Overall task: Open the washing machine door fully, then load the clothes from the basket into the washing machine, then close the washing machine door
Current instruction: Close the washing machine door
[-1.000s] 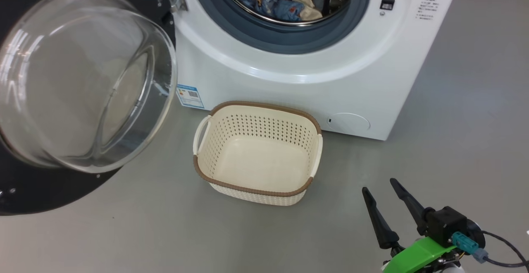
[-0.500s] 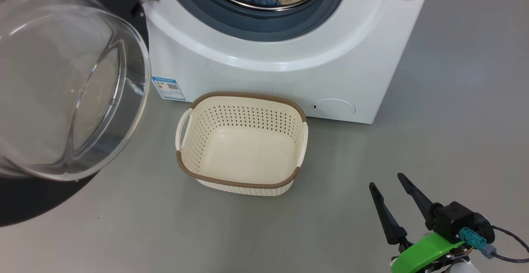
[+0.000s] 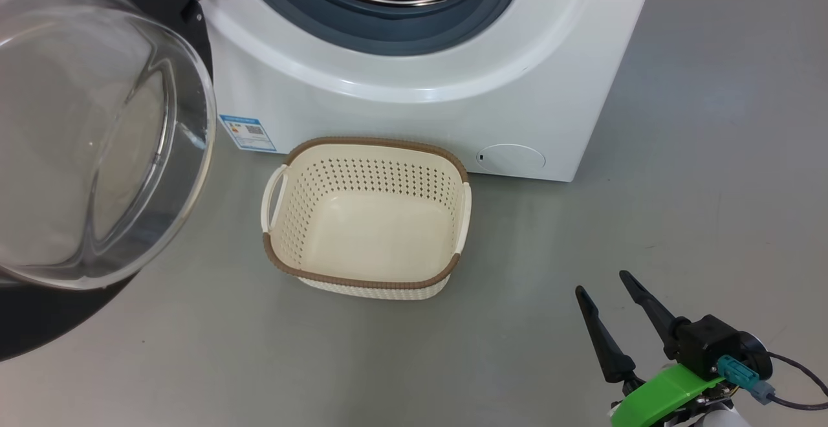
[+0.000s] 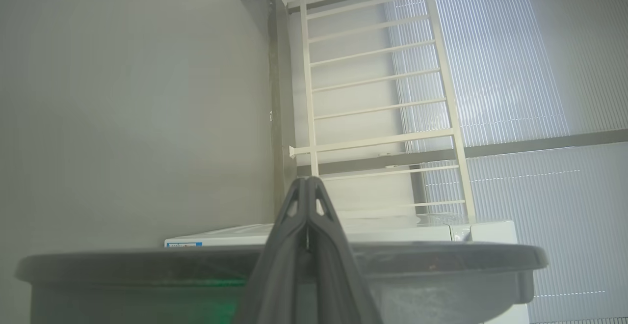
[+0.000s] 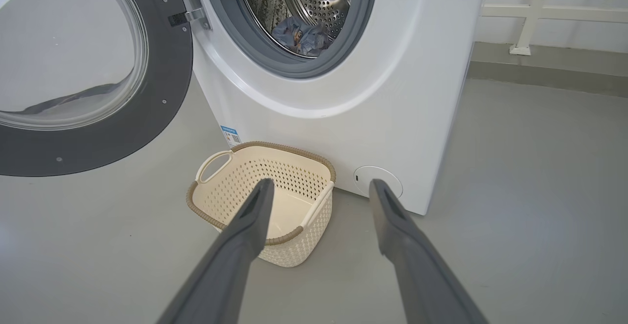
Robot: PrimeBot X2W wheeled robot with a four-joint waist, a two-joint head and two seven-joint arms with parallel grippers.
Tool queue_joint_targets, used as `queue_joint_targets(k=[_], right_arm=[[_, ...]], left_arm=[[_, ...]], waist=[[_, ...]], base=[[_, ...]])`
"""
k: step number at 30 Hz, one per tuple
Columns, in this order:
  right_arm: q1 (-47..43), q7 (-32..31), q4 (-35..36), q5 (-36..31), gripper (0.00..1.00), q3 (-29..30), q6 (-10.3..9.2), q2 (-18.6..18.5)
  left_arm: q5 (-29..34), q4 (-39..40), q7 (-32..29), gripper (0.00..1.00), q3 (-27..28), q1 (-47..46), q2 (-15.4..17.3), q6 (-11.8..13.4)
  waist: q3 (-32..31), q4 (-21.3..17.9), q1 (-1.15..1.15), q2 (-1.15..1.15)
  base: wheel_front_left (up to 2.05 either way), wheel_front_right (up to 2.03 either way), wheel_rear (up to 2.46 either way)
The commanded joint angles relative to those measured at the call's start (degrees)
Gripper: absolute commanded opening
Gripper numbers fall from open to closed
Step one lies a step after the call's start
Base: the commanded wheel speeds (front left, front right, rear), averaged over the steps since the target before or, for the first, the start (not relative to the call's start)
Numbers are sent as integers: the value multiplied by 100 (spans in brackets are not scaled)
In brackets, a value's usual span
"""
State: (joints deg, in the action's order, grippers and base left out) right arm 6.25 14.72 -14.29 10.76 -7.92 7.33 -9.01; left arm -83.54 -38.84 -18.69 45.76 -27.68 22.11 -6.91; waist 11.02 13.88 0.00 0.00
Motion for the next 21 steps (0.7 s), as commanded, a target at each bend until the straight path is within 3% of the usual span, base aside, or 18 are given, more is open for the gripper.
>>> queue_joint_targets(k=[1,14,21], right_arm=[[185,28,123,89,100,-114,16,-33],[191,28,94,87,100,-100,16,16],[188,28,53,92,100,-112,16,45]], left_arm=[[-5,175,-86,0,40,-103,337,-51],[-355,623,-1124,0,-157,252,82,-30],[-732,1236,-1966,0,-291,542,-153,140]], waist=[[6,-2,0,0],[31,96,0,0],[25,192,0,0]], base=[[0,0,0],[0,0,0],[0,0,0]])
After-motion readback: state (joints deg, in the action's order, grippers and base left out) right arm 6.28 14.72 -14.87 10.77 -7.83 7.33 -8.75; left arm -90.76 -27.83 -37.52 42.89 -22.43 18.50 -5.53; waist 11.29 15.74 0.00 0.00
